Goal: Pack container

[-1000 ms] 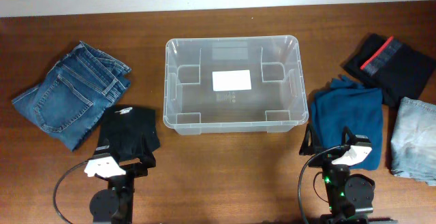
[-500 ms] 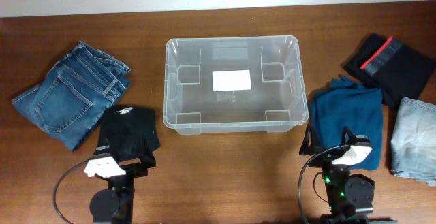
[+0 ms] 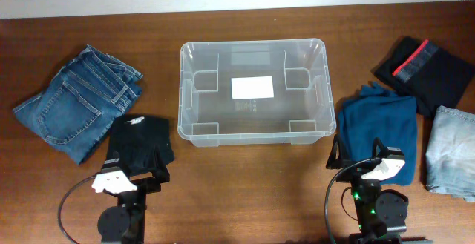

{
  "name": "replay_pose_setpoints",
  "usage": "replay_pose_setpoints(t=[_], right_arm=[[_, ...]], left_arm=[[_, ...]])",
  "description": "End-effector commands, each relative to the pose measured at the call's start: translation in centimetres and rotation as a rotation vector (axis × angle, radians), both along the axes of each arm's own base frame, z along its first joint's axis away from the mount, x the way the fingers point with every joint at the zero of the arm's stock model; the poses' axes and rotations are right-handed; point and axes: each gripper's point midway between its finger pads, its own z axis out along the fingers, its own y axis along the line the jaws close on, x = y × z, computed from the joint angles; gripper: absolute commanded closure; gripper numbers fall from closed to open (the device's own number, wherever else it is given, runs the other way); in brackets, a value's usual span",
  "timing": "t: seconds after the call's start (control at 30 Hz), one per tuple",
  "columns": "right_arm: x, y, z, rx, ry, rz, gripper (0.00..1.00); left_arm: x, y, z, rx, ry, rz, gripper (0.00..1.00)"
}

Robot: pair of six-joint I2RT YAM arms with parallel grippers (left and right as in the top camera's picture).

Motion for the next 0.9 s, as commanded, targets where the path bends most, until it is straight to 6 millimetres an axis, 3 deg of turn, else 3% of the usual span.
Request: replay_pose_setpoints(t=[0.0,0.33,0.57,0.73,0.87], right_arm=[[0.0,-0.1,-0.2,-0.003,0.002,-0.007,0.02],[0.0,-0.1,-0.2,-0.004,0.002,-0.007,0.02],[0.0,-0.1,-0.2,-0.003,0.002,-0.007,0.02],[0.0,-0.1,-0.2,-0.004,0.002,-0.007,0.02],[0.0,-0.1,-0.2,-0.003,0.002,-0.007,0.02]], left_arm=[[0.0,-0.3,-0.1,0.015,-0.003,-0.015,0.01],[0.0,-1.1,-0.1,-0.021,-0.003,-0.059,0.01],[-0.4,-4.3,4.0,-0.051,-0.148,-0.252,0.01],[-1.4,-3.9,8.1,-0.046,-0.197,-0.230,0.01],[-2.4,-2.0,10.8,-0.050,-0.107,-0.116,0.01]])
